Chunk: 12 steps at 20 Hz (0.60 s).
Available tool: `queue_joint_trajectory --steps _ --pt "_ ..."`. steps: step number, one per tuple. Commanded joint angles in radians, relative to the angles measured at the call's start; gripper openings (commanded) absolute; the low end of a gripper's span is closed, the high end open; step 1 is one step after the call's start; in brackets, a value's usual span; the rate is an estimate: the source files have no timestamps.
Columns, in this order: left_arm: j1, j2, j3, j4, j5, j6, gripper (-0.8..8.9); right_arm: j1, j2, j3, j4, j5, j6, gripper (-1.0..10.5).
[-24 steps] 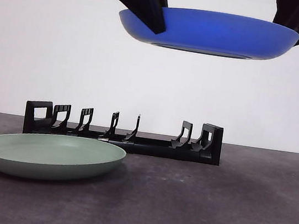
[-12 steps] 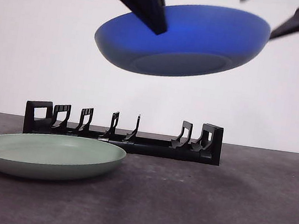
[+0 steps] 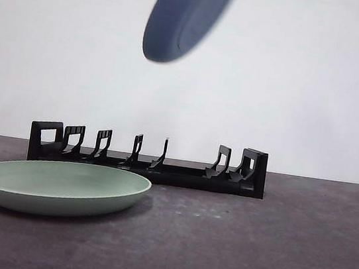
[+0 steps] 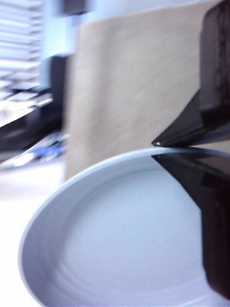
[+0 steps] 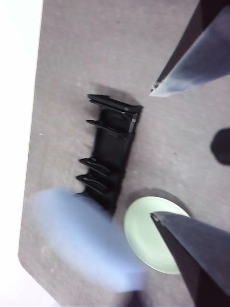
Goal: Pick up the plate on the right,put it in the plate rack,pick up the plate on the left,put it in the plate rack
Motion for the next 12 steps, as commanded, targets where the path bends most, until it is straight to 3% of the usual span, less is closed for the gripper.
queue_joint_trajectory --steps 1,4,12 --pt "0.111 0.002 0.0 0.14 0.047 -0.248 -0.08 0.002 -0.01 -0.005 -0.033 -0.034 -0.001 4.1" --pt "0.232 0.016 0.0 0.18 0.133 -0.318 -0.08 0.002 -0.011 -0.008 -0.08 -0.079 -0.005 4.1" --pt "0.443 0.154 0.0 0.256 0.318 -0.397 -0.08 0.002 -0.011 -0.057 -0.134 -0.078 -0.011 4.1"
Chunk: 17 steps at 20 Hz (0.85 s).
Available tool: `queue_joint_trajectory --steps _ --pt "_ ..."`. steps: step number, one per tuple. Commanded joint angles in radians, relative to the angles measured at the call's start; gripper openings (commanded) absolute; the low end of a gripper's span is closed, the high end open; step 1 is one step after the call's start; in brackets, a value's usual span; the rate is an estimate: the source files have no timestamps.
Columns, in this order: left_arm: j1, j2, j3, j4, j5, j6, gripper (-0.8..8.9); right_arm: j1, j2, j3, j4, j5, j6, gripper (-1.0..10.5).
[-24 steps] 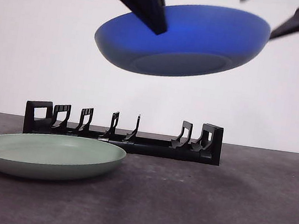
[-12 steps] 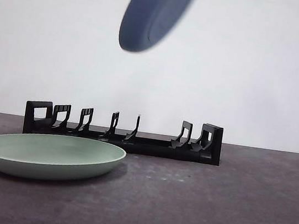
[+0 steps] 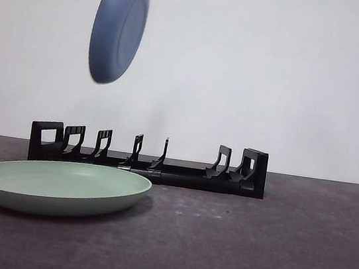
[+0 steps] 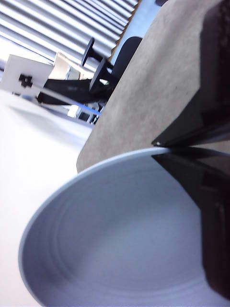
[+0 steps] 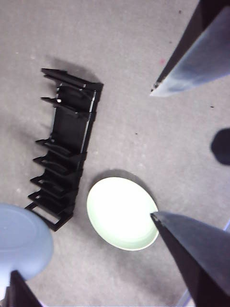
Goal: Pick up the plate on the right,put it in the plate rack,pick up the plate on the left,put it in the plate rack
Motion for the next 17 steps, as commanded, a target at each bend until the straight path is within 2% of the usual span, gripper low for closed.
queue_joint_trajectory --steps 1,5,15,17 --pt "0.043 0.037 0.0 0.079 0.061 -0.051 -0.08 0.001 0.001 -0.021 -0.013 -0.004 -0.007 4.1" --pt "0.082 0.111 0.0 0.143 0.117 -0.081 -0.08 0.001 0.001 -0.054 -0.015 -0.004 -0.006 4.1" --pt "0.09 0.261 0.0 0.217 0.089 -0.078 -0.08 0.001 0.001 -0.076 -0.016 -0.003 0.005 4.1" --pt "0.09 0.275 0.0 0.219 0.076 -0.055 -0.08 0.001 0.001 -0.076 -0.018 -0.003 0.005 4.1"
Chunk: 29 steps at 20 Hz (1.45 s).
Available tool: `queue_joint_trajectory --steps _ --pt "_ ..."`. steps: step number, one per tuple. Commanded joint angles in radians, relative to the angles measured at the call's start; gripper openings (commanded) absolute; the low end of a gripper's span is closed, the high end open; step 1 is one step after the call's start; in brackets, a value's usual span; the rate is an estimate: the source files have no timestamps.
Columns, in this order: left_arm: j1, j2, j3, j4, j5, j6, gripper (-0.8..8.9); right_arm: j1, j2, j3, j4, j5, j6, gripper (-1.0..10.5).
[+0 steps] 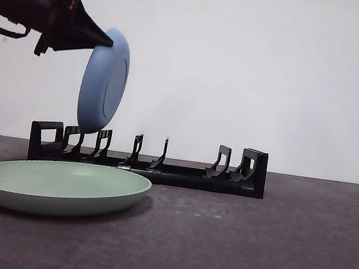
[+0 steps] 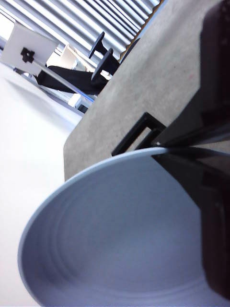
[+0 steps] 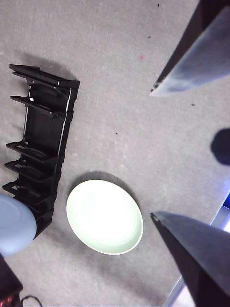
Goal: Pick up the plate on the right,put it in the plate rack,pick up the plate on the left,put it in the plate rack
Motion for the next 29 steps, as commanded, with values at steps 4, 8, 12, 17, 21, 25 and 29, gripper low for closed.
queue_joint_trajectory --steps 4,8,12,17,21,25,29 --pt "0.006 0.021 0.0 -0.02 -0.036 0.088 -0.08 0.001 0.001 -0.011 0.001 -0.003 0.004 4.1" --pt "0.006 0.023 0.0 -0.127 -0.073 0.196 -0.08 0.001 0.001 -0.011 0.004 -0.003 0.003 4.1" --pt "0.005 0.023 0.0 -0.181 -0.106 0.248 -0.08 0.001 0.002 -0.011 0.006 -0.003 0.002 4.1" --pt "-0.016 0.023 0.0 -0.288 -0.211 0.374 -0.09 0.001 0.002 -0.011 0.006 -0.003 0.002 4.1" --pt "-0.034 0.023 0.0 -0.29 -0.232 0.372 0.0 0.001 0.002 -0.011 0.002 -0.003 0.002 4.1" --pt "-0.045 0.023 0.001 -0.286 -0.23 0.37 0.39 0.001 0.002 -0.011 0.002 -0.003 0.002 4.1" --pt "-0.045 0.022 0.003 -0.287 -0.197 0.344 1.71 0.001 0.002 -0.011 -0.003 -0.003 0.001 4.1"
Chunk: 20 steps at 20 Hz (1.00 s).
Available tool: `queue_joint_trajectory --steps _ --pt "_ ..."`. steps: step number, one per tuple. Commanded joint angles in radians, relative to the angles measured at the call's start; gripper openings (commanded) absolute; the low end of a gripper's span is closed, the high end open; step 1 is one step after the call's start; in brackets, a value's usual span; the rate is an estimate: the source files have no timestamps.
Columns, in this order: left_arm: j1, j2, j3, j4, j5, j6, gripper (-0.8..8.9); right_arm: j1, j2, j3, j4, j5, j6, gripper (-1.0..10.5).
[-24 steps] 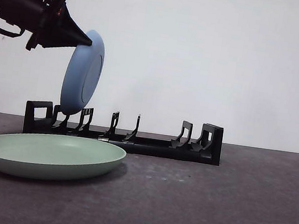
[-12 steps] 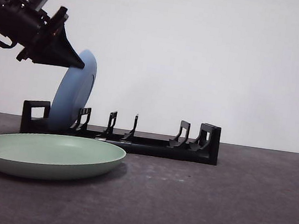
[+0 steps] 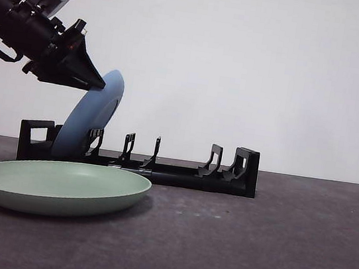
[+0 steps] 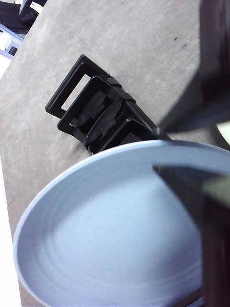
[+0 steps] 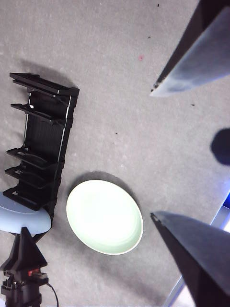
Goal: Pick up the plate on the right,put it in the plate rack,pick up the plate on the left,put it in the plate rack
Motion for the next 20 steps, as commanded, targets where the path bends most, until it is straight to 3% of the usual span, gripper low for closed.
queue_joint_trajectory --steps 1,7,13,18,20 --pt "-0.002 0.007 0.003 0.004 0.027 -0.021 1.71 0.001 0.002 -0.011 -0.005 -0.003 0.0 4.1" --pt "-0.002 -0.068 0.003 -0.031 0.072 -0.043 2.29 0.001 0.002 -0.011 -0.011 -0.003 -0.003 4.1" --pt "-0.002 -0.306 0.003 -0.164 0.071 -0.034 2.29 0.001 0.002 -0.011 0.003 -0.004 -0.007 4.1" --pt "-0.004 -0.595 0.003 -0.429 0.07 0.121 2.29 0.001 0.039 -0.011 0.063 -0.126 -0.006 4.1" --pt "-0.004 -0.723 0.003 -0.552 0.07 0.205 2.29 0.009 0.082 -0.011 0.083 -0.138 -0.006 4.1"
